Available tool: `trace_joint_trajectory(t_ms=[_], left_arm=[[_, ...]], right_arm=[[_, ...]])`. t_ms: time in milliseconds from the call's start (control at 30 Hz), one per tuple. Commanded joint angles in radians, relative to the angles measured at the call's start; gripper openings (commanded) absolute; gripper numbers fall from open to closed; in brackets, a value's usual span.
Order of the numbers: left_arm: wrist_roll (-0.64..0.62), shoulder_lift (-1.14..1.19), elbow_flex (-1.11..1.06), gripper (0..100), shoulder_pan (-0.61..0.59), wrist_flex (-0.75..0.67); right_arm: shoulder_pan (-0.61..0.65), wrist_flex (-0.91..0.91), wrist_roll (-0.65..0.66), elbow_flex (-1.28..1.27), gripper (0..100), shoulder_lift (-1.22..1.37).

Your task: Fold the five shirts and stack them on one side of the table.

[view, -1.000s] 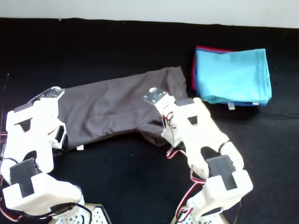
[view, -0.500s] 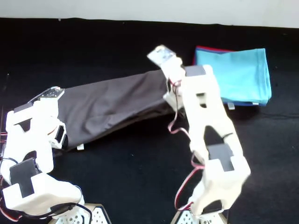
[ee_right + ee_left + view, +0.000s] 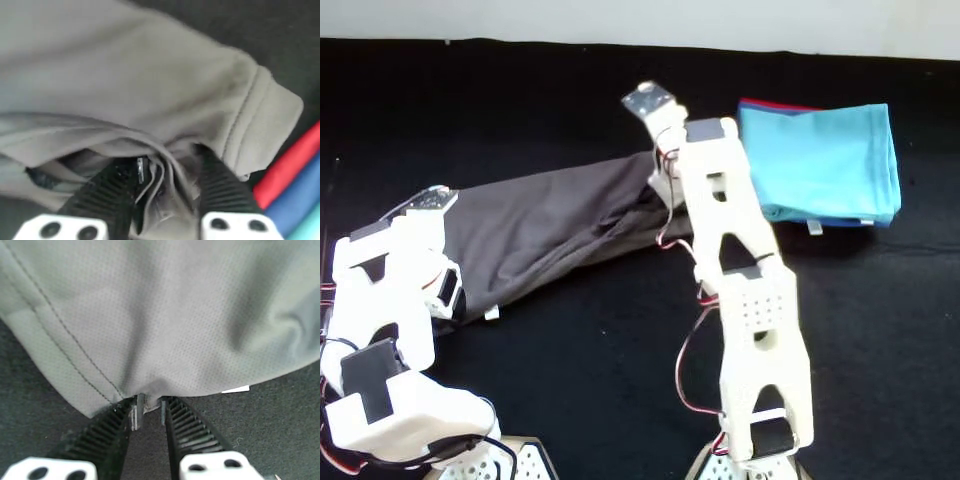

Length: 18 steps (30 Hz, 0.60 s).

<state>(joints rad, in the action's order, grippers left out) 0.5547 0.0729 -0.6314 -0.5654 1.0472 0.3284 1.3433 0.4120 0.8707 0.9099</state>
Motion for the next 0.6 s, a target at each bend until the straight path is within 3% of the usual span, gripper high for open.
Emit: trace_joint_trajectory(t_ms=[0, 100, 467, 567], left_arm=[[0.008, -0.001, -0.004, 9, -0.010, -0.049], [0.008, -0.001, -0.004, 9, -0.010, -0.049], [0.008, -0.001, -0.004, 9, -0.007, -0.049], [0.008, -0.001, -0.004, 9, -0.005, -0.049]], right_arm=[[-0.015, 0.008, -0.166, 0.199, 19.8, 0.030], [-0.025, 0.051, -0.224, 0.306, 19.8, 0.039], [-0.010, 0.423, -0.226, 0.628, 19.7, 0.036], [0.025, 0.421, -0.222, 0.576, 8.4, 0.038]])
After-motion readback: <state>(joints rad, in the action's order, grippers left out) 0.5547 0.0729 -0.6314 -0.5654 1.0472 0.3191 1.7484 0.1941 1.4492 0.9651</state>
